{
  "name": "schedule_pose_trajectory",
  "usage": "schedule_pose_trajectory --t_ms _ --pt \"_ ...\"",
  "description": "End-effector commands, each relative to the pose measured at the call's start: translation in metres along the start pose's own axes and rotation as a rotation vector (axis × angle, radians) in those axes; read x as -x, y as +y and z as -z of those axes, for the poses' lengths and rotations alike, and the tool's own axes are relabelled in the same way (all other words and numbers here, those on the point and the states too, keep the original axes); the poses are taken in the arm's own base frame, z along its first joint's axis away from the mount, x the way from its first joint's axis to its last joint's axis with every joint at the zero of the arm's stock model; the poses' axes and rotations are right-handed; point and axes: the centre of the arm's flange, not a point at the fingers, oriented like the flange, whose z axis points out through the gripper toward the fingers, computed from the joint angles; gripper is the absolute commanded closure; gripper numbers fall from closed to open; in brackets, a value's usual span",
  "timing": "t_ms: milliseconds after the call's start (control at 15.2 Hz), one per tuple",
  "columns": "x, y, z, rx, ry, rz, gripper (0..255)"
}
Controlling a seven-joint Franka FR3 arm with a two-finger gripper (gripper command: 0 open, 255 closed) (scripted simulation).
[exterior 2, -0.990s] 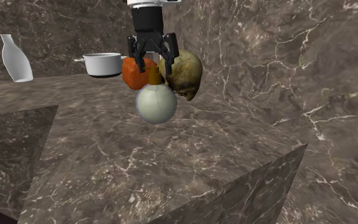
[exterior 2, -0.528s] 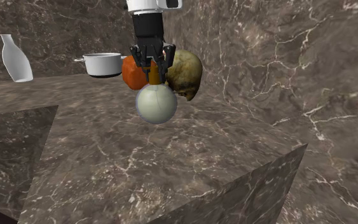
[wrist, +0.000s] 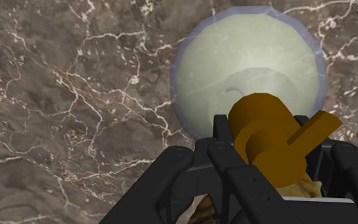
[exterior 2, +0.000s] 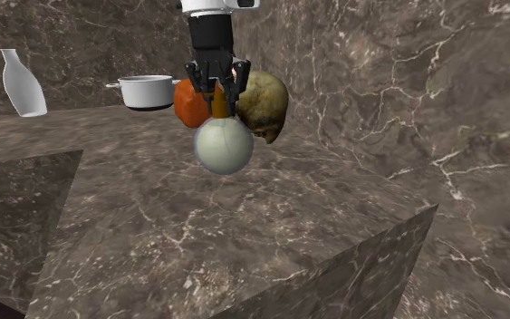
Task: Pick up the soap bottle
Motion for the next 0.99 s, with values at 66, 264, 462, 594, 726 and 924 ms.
schedule_pose_trajectory --t_ms 66,264,462,594,726,924 --pt "0.000 0.001 0.014 0.000 0.000 0.000 255" --pt "-0.002 0.002 0.030 0.000 0.000 0.000 255" --pt "-0.003 0.002 0.046 0.000 0.000 0.000 255" --pt "-0.003 0.003 0.057 0.000 0.000 0.000 255" --pt "-0.004 0.003 0.067 0.000 0.000 0.000 255" --pt "-0.005 0.003 0.073 0.000 0.000 0.000 255"
